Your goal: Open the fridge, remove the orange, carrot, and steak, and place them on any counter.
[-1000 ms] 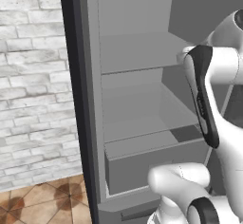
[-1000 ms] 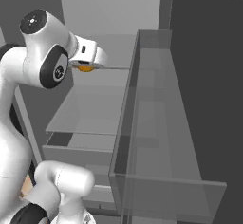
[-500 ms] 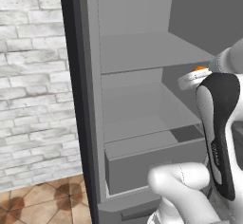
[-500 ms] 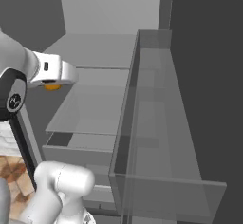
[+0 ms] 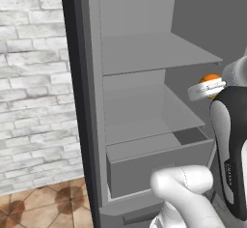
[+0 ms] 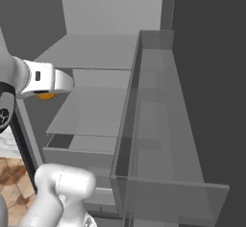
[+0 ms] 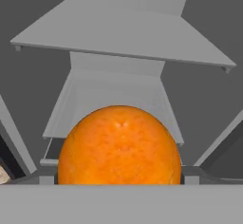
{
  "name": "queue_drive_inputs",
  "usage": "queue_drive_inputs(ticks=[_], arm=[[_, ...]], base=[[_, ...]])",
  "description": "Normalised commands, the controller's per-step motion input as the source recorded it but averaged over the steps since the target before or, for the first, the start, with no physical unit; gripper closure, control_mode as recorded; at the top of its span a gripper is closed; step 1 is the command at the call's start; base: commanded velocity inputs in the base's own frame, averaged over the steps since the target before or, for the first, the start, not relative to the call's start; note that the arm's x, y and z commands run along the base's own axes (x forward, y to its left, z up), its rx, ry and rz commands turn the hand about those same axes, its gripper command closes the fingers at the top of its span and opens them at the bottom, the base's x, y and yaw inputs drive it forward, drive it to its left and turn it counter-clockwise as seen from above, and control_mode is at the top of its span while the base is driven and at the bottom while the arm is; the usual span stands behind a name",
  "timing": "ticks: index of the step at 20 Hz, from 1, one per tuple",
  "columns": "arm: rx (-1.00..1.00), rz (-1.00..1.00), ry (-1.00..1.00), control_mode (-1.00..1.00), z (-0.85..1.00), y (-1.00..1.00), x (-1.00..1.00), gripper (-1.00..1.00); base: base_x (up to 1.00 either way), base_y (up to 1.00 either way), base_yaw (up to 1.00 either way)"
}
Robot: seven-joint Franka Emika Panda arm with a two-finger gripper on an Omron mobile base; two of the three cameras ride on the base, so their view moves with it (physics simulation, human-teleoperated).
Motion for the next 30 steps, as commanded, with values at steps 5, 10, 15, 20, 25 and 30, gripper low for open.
queue_drive_inputs(ticks=[5,10,15,20,25,30], arm=[[0.00,0.00,0.00,-1.00,0.00,0.00,-0.02,1.00],[0.00,0.00,0.00,1.00,0.00,0.00,0.00,1.00],[0.00,0.00,0.00,1.00,0.00,0.00,0.00,1.00],[0.00,0.00,0.00,1.00,0.00,0.00,0.00,1.00],[0.00,0.00,0.00,1.00,0.00,0.00,0.00,1.00],[0.00,0.00,0.00,1.00,0.00,0.00,0.00,1.00]], base=[[0.00,0.00,0.00],[-0.81,0.00,0.00],[-1.00,0.00,0.01],[-1.00,0.07,0.13],[-1.00,0.30,0.29],[-0.70,0.50,0.44]])
